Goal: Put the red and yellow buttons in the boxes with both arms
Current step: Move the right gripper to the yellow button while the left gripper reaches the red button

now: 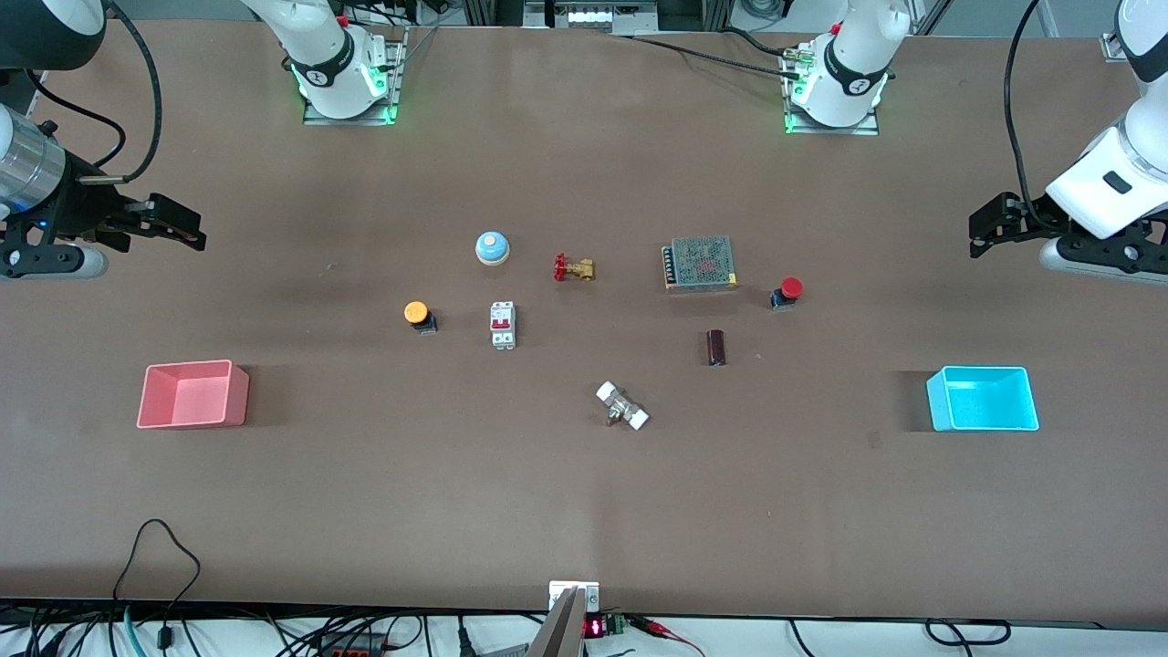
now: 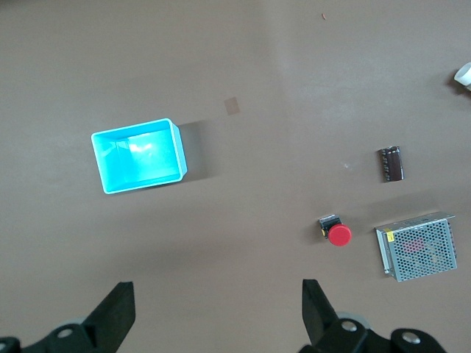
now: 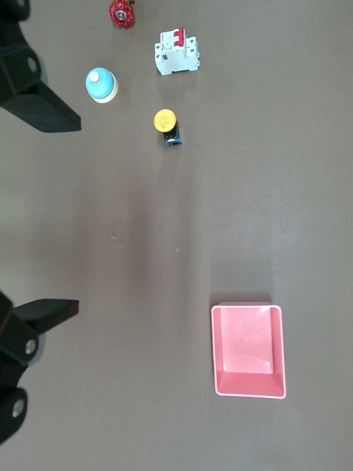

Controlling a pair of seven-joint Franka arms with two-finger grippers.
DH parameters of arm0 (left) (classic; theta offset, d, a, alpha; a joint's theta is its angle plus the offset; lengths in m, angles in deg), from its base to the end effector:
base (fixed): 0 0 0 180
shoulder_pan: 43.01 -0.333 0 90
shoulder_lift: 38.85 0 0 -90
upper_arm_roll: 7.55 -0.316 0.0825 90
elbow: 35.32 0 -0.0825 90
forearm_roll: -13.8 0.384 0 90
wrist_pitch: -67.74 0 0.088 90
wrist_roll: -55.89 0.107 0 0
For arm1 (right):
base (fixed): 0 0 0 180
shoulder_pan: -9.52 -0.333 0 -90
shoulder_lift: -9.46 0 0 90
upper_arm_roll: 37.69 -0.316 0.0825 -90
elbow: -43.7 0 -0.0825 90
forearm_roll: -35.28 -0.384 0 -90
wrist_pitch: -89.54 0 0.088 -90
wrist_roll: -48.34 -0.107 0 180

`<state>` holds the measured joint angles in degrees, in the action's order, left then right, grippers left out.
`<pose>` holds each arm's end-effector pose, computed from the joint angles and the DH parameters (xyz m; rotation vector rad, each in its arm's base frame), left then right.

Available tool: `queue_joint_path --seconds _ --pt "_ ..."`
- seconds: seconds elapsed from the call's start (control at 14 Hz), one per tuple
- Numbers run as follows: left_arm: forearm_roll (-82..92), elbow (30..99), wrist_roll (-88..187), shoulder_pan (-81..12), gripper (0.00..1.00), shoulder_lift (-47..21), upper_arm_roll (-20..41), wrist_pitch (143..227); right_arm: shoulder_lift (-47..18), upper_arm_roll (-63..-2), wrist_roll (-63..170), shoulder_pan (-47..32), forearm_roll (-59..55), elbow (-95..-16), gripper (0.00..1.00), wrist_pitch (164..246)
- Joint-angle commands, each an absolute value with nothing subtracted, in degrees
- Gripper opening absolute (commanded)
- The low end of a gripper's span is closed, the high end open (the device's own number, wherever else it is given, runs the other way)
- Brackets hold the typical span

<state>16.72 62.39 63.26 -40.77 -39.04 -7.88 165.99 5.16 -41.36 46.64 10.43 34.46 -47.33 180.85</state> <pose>0.5622 -0.0140 0.5751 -3.0795 0.2608 -0.0160 0.5755 0.0280 0.5756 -3.1232 -0.0276 0.1105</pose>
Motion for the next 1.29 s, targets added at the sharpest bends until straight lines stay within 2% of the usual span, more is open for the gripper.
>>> queue_joint_path --seconds 0.0,0.29,0.64,0.71,0.86,1.0,1.21 --pt "15.91 61.01 63.8 -40.64 1.0 -38.41 -7.9 165.04 5.51 -41.73 46.24 11.02 33.17 -47.97 1.0 181.39" --pt "15.91 61.01 63.8 -40.64 1.0 -38.41 -7.9 165.04 4.81 -41.73 46.93 11.28 32.99 -47.62 1.0 181.21" --pt "15.91 61.01 63.88 -40.64 1.0 -38.33 -7.73 164.69 0.6 -42.34 47.02 10.23 32.99 -47.18 1.0 181.3" --pt "15.91 61.18 63.97 -40.64 1.0 -37.54 -7.12 163.73 -0.98 -42.34 46.93 9.18 33.08 -47.09 1.0 181.47" --pt "15.83 61.36 63.71 -40.64 1.0 -35.61 -4.92 154.36 -2.92 -42.34 46.85 6.81 33.08 -47.18 1.0 182.08" --pt "15.13 62.67 59.87 -40.55 1.0 -34.29 -4.3 154.23 -4.77 -42.34 45.79 4.09 33.08 -47.79 1.0 186.11" --pt "15.38 64.87 45.55 -39.76 1.0 -31.22 -0.18 156.15 -7.14 -42.34 45.18 1.88 33.08 -48.49 1.0 188.41"
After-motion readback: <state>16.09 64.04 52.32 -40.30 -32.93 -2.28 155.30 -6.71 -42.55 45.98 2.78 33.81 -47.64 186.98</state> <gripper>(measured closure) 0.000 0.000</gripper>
